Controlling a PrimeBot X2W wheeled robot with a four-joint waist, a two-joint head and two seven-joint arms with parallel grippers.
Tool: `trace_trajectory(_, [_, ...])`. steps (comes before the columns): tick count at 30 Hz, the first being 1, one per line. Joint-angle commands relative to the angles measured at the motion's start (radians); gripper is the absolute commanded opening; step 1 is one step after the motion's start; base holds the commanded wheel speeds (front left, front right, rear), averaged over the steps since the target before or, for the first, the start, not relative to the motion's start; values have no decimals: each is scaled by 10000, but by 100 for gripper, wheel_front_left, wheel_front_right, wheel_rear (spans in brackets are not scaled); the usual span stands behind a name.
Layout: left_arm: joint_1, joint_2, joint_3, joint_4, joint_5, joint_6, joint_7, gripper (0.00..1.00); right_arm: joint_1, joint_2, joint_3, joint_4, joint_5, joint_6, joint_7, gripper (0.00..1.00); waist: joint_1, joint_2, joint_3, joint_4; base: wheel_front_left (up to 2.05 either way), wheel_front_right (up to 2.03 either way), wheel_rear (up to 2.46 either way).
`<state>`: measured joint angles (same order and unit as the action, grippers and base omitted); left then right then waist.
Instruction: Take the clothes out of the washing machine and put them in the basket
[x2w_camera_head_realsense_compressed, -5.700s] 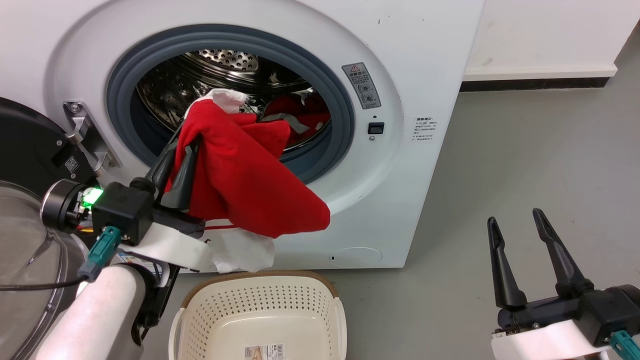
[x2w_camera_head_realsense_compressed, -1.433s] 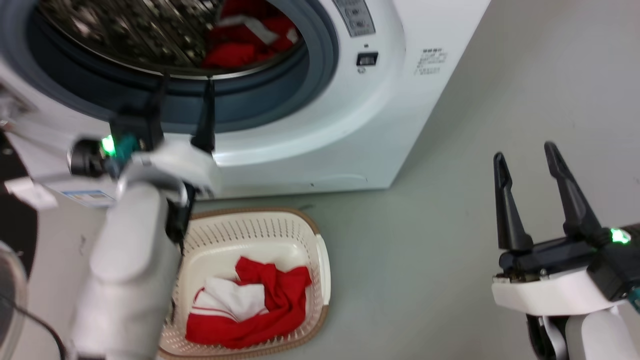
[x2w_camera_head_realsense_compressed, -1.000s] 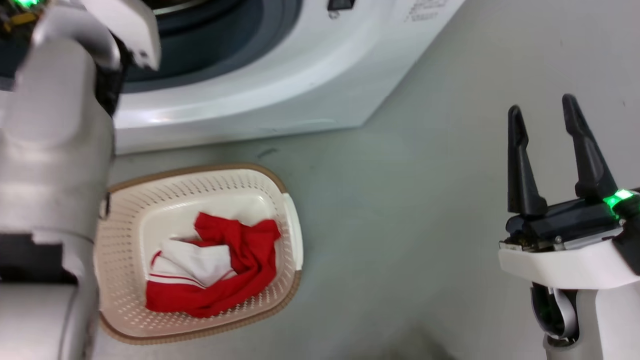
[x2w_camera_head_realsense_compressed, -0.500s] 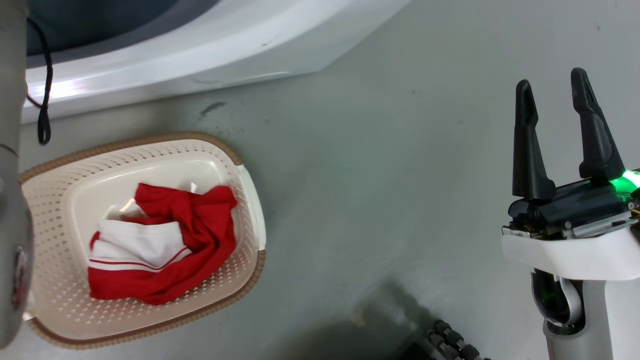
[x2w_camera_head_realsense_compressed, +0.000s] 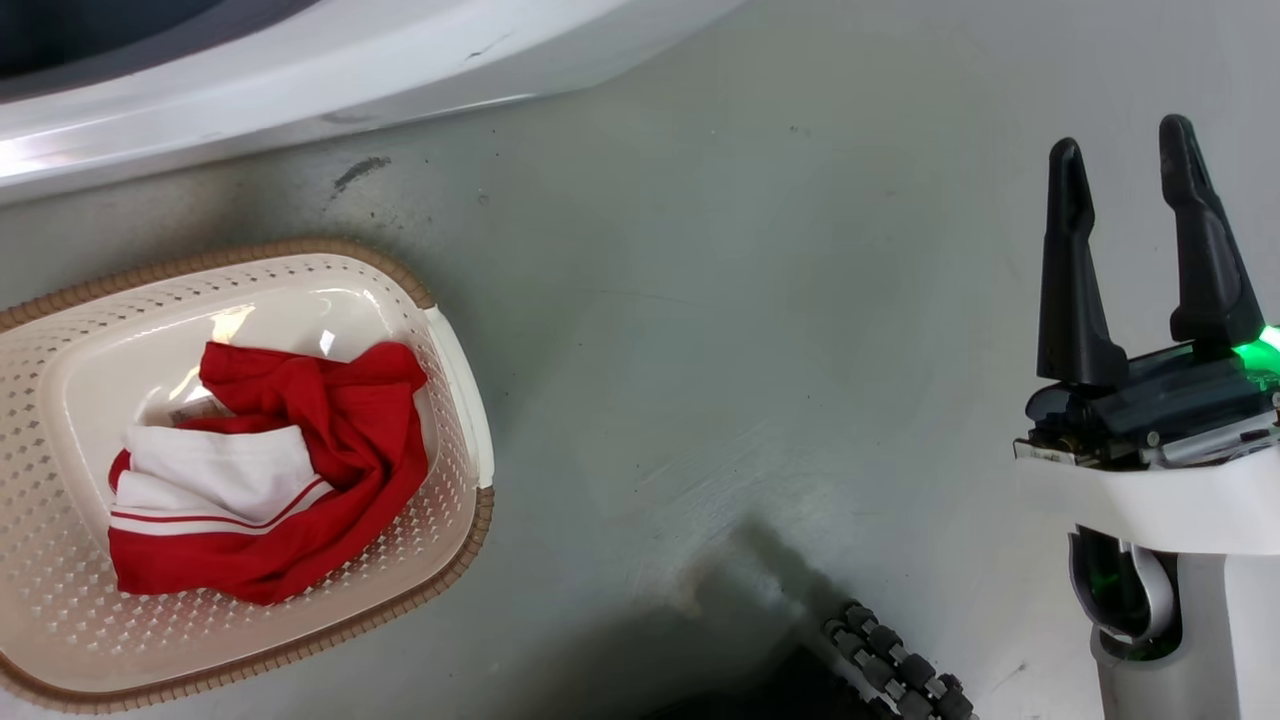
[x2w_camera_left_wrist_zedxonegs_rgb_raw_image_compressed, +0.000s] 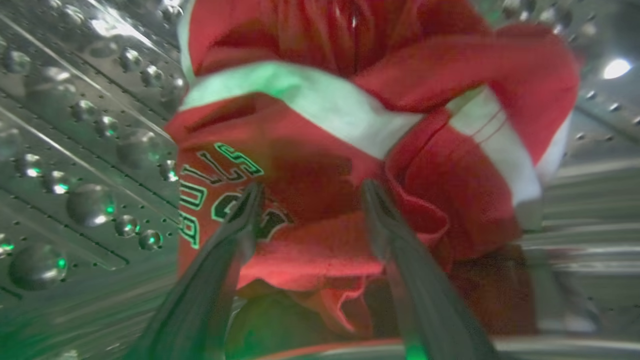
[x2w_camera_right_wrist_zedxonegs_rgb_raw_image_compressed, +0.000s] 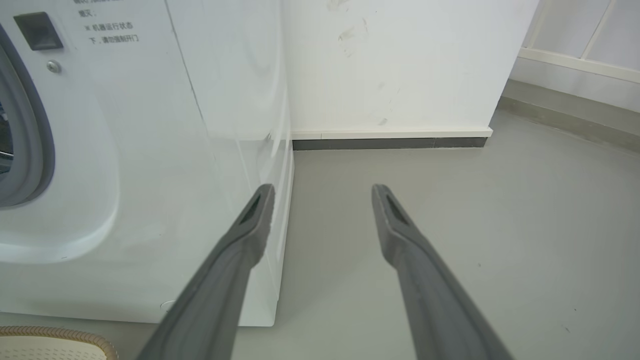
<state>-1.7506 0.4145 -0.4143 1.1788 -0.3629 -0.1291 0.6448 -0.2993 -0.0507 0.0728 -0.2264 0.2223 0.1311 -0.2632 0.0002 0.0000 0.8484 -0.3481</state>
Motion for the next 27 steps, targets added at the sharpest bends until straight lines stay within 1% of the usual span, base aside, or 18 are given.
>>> trace_trajectory(1, [-63,121,-107,-34,-55,-5,120,100,-147,9,-5,-32,93,-7,-24,100,-2,0,57,-17,0,0,0])
trace_trajectory(4, [-14,297,-377,-126,-109,-7,225,100,-142,9,-20,-69,105,-7,-24,100,-2,0,142,-42,0,0,0])
trace_trajectory(10, [311,419,-524,-136,-257,-8,94,100,-76,9,-8,-100,105,-7,-24,100,-2,0,292,-75,0,0,0])
trace_trajectory(15, [647,193,-609,-101,-312,84,-23,100,-63,9,-52,-114,116,-7,-24,100,-2,0,376,-46,0,0,0])
trace_trajectory(16, [704,181,-692,-203,-256,157,-183,0,-35,9,-54,-109,118,-7,-24,100,-2,0,372,-28,0,0,0])
trace_trajectory(19, [769,176,-661,-349,-328,252,-442,0,-5,9,-45,-68,84,-7,-24,100,-2,0,321,5,0,0,0])
trace_trajectory(21, [890,74,-658,-463,-350,326,-584,0,30,9,-70,-41,32,-7,-24,100,-2,0,237,58,0,0,0])
trace_trajectory(24, [1081,-10,-684,-762,-344,564,-938,0,89,9,-115,-21,-26,-7,-24,100,-2,0,101,179,0,0,0])
trace_trajectory(27, [1071,94,-634,-1042,-440,488,-1248,0,120,9,-109,11,-94,-7,-24,100,-2,0,-88,293,0,0,0])
